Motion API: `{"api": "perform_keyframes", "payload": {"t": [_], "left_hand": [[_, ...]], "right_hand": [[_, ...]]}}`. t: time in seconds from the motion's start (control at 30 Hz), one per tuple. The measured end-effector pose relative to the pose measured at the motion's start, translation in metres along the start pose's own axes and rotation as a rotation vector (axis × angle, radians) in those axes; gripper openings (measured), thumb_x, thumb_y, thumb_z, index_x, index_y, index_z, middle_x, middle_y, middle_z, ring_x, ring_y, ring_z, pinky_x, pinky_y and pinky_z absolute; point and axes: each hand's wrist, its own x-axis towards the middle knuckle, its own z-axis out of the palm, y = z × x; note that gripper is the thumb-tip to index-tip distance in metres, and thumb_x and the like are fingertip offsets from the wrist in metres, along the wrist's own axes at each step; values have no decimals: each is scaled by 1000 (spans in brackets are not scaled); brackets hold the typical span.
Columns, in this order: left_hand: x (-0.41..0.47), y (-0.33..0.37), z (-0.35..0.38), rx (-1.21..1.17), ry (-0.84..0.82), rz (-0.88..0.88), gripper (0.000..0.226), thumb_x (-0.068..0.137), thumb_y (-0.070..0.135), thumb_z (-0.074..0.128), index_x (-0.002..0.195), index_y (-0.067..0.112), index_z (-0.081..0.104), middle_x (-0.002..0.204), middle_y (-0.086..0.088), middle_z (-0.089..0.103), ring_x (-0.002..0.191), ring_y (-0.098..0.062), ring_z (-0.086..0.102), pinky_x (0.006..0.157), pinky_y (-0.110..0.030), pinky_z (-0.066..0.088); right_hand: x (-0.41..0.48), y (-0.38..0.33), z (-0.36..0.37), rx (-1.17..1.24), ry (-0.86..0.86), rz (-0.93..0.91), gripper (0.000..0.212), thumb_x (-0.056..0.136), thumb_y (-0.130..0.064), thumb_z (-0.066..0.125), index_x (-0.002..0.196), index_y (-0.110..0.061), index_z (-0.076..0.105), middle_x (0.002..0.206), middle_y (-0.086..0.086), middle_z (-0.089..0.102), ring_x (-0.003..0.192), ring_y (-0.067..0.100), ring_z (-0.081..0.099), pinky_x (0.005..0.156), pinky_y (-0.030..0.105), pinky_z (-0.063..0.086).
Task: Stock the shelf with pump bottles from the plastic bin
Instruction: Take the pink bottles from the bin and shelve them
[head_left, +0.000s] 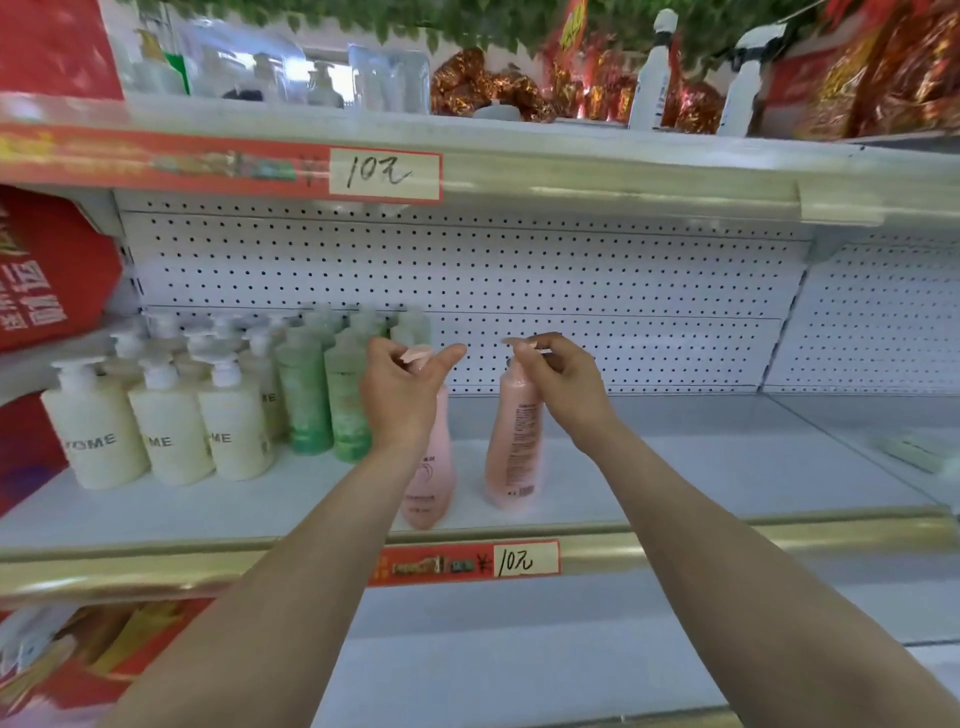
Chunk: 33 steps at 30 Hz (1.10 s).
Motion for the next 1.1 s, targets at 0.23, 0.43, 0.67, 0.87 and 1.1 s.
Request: {"api": "perform_keyframes", "payload": {"t": [0.23,0.43,0.67,0.87,1.1], "left_hand": [[-16,-21,-12,-24,-199,-19,37,80,39,77,105,23,55,93,11,62,81,-2,58,69,-21,42],[-26,-37,-29,-87,-355,-59,46,85,29,75,122,39,50,110,15,65,95,3,62,77,-20,48],[-29,-49,-37,-92,-368,-195,46,84,30,75,124,22,53,110,6,67,97,-11,64,75,-29,49],[-40,-60,-42,-132,-386,-204,41,90,24,69,126,37,56,115,11,68,104,-10,64,74,-25,48],[-41,-65,-48,-136,-452,-181,54,90,19,69,139,34,49,121,12,67,107,-4,63,80,-24,49]], "right_hand": [[-2,13,0,-42,-76,-9,21,84,-51,70,101,-38,67,95,-1,71,85,15,65,85,34,53],[-8,23,0,-174,-64,42,47,70,-32,89,108,-23,63,93,-9,69,87,10,66,79,25,53],[-6,32,-14,-48,-71,118,49,79,-20,83,121,-21,57,108,-1,71,102,16,67,89,32,55],[-11,43,-17,53,-117,144,37,89,-18,74,121,-20,57,117,-1,69,114,17,64,101,39,52],[-17,46,-13,-71,-51,167,43,88,-20,74,128,-18,58,115,1,69,107,17,66,96,38,54]]}}
